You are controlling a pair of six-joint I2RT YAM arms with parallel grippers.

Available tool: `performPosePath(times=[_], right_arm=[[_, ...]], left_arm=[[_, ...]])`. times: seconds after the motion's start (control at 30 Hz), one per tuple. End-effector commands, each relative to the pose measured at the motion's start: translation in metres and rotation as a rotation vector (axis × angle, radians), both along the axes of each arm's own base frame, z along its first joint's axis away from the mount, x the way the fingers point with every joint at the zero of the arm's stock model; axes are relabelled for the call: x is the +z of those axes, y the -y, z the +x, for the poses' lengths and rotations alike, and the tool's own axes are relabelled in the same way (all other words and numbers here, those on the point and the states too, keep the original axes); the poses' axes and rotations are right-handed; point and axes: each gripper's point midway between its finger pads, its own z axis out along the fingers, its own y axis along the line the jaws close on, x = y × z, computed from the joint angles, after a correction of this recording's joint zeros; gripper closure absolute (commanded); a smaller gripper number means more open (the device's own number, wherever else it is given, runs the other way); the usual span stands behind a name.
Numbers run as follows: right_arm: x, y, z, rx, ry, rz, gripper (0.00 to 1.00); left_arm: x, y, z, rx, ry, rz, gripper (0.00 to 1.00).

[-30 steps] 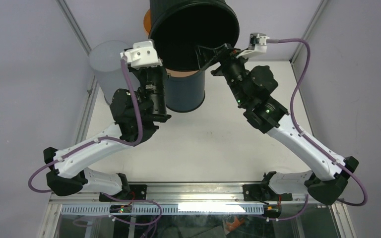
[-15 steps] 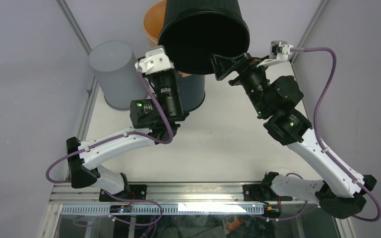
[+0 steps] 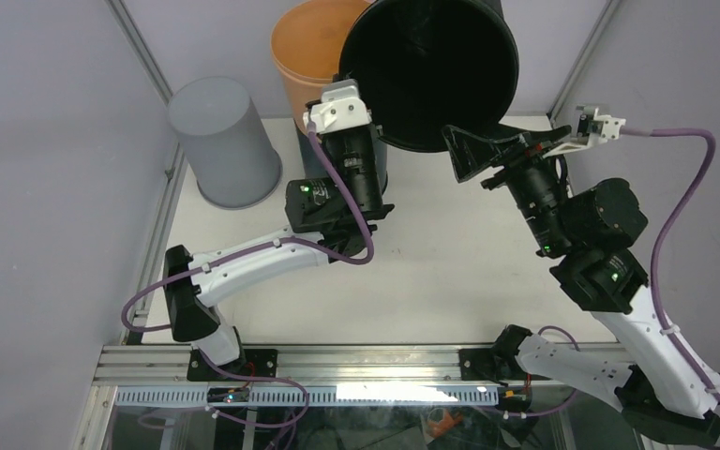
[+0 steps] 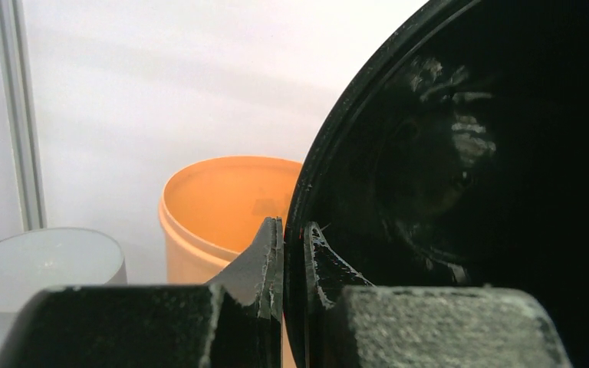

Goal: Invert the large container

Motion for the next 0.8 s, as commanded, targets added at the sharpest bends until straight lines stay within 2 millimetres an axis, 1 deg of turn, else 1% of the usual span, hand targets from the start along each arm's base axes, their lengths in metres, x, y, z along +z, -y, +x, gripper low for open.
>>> performPosePath(times=[0.0, 0.13, 0.23, 0.37, 0.47, 0.53, 0.6, 0.67, 0.77], right_arm=[[0.045, 0.025, -0.032, 0.025, 0.113, 0.056, 0.01], [0.048, 0.059, -0.037, -0.088, 0.115, 0.068, 0.00], [0.053, 0.082, -0.045, -0.145, 0.132, 0.081, 0.01], [0.060, 0.106, -0.053, -0.208, 0.155, 0.086, 0.00], [0.064, 0.118, -0.055, -0.253, 0.167, 0.080, 0.01], [0.064, 0.119, -0.055, -0.264, 0.174, 0.070, 0.01], [0.061, 0.114, -0.049, -0.268, 0.168, 0.042, 0.01], [0.053, 0.106, -0.038, -0.286, 0.132, 0.001, 0.01], [0.033, 0.103, -0.017, -0.365, 0.030, -0.059, 0.01]], left_arm=[[0.020, 0.011, 0.007, -0.014, 0.065, 0.015, 1.00], [0.024, 0.026, 0.012, -0.036, 0.085, 0.008, 1.00], [0.025, 0.039, 0.015, -0.064, 0.088, 0.013, 1.00], [0.019, 0.055, 0.020, -0.091, 0.088, 0.026, 1.00], [0.009, 0.067, 0.025, -0.098, 0.075, 0.047, 1.00], [0.001, 0.075, 0.028, -0.114, 0.060, 0.062, 1.00], [-0.008, 0.084, 0.031, -0.133, 0.048, 0.073, 1.00], [-0.017, 0.094, 0.033, -0.166, 0.034, 0.077, 1.00], [-0.035, 0.109, 0.033, -0.201, 0.027, 0.112, 1.00]])
